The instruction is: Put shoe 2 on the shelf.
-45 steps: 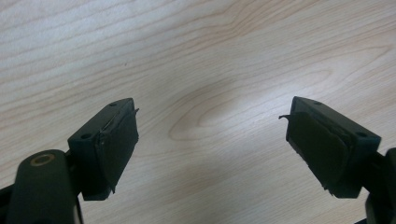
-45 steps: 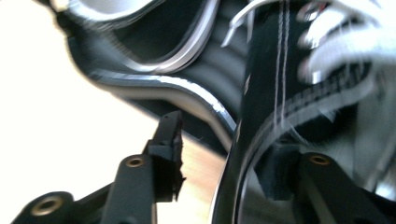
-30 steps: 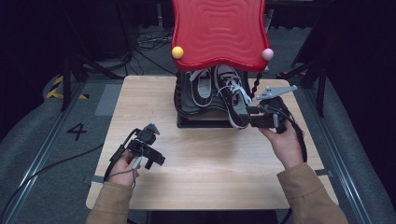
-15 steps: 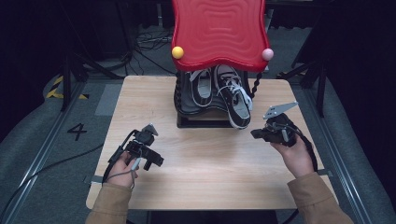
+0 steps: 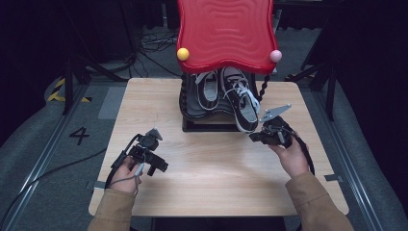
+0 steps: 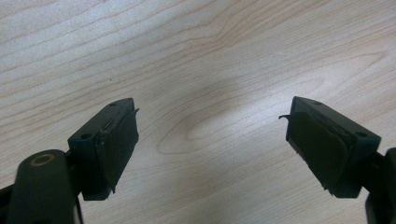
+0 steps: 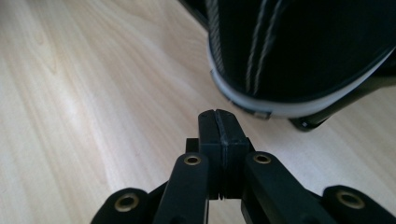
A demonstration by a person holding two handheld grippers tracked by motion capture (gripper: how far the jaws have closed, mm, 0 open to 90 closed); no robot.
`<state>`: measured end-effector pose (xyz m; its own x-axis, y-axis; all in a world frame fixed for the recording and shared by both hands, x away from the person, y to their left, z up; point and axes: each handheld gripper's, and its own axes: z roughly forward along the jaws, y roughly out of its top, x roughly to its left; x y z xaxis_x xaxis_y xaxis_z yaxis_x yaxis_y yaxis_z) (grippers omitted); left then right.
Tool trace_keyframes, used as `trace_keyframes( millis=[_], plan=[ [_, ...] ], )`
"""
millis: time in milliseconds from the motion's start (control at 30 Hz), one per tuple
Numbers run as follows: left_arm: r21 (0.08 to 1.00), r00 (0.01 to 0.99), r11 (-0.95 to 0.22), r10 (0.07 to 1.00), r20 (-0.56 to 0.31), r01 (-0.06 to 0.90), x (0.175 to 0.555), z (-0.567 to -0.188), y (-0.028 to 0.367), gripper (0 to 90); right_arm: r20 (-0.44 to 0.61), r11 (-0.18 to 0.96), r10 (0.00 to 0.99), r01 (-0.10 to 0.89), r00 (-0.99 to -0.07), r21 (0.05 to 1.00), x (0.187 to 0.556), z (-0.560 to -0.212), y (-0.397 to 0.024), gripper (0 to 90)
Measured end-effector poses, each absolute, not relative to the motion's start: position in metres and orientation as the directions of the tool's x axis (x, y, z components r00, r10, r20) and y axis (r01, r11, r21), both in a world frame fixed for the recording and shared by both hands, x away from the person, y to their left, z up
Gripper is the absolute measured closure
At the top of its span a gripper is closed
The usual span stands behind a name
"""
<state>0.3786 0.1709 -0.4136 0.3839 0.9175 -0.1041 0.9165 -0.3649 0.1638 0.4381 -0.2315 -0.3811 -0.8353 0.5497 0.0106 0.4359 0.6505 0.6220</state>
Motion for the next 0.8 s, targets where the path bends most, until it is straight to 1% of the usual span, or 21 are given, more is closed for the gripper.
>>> trace_keyframes(
  millis=[167, 200, 267, 367, 467, 500, 533, 567, 600, 633, 700, 800],
  plan=[
    [0.161, 0.376, -0.358, 0.921, -0.103, 0.92, 0.376, -0.415, 0.173, 17.2, 0.005, 0.654, 0.552, 0.437, -0.834, 0.617, 0.438, -0.379, -0.229, 90.0],
    [0.155, 0.374, -0.357, 0.922, -0.104, 0.921, 0.376, -0.416, 0.174, 17.2, 0.014, 0.645, 0.559, 0.445, -0.829, 0.621, 0.438, -0.379, -0.228, 90.0],
    [0.155, 0.372, -0.355, 0.923, -0.102, 0.922, 0.375, -0.416, 0.174, 17.3, 0.076, 0.619, 0.553, 0.47, -0.829, 0.629, 0.442, -0.381, -0.225, 90.0],
    [0.162, 0.372, -0.353, 0.922, -0.105, 0.922, 0.375, -0.414, 0.174, 17.2, 0.077, 0.623, 0.549, 0.47, -0.832, 0.625, 0.445, -0.379, -0.218, 90.0],
    [0.157, 0.372, -0.354, 0.923, -0.101, 0.922, 0.376, -0.415, 0.174, 17.1, 0.117, 0.62, 0.519, 0.468, -0.846, 0.63, 0.449, -0.381, -0.208, 90.0],
    [0.154, 0.373, -0.355, 0.922, -0.102, 0.922, 0.376, -0.416, 0.173, 17.1, 0.105, 0.634, 0.518, 0.463, -0.849, 0.619, 0.45, -0.382, -0.202, 90.0],
    [0.15, 0.374, -0.358, 0.921, -0.104, 0.922, 0.376, -0.417, 0.173, 17.1, 0.073, 0.634, 0.536, 0.458, -0.841, 0.623, 0.451, -0.381, -0.198, 90.0],
    [0.148, 0.38, -0.363, 0.919, -0.103, 0.92, 0.376, -0.417, 0.173, 17.2, 0.072, 0.622, 0.548, 0.464, -0.833, 0.631, 0.453, -0.379, -0.197, 90.0],
    [0.149, 0.384, -0.367, 0.917, -0.104, 0.918, 0.376, -0.417, 0.172, 17.4, 0.105, 0.599, 0.551, 0.48, -0.828, 0.641, 0.456, -0.378, -0.197, 90.0],
    [0.15, 0.386, -0.37, 0.917, -0.101, 0.917, 0.376, -0.416, 0.172, 17.4, 0.134, 0.59, 0.555, 0.502, -0.821, 0.632, 0.46, -0.378, -0.196, 90.0],
    [0.155, 0.382, -0.365, 0.918, -0.106, 0.918, 0.375, -0.415, 0.173, 17.3, 0.128, 0.593, 0.563, 0.507, -0.817, 0.625, 0.463, -0.379, -0.192, 90.0],
    [0.155, 0.385, -0.367, 0.917, -0.106, 0.917, 0.375, -0.415, 0.174, 17.3, 0.084, 0.596, 0.583, 0.496, -0.808, 0.632, 0.463, -0.375, -0.188, 90.0]
  ],
)
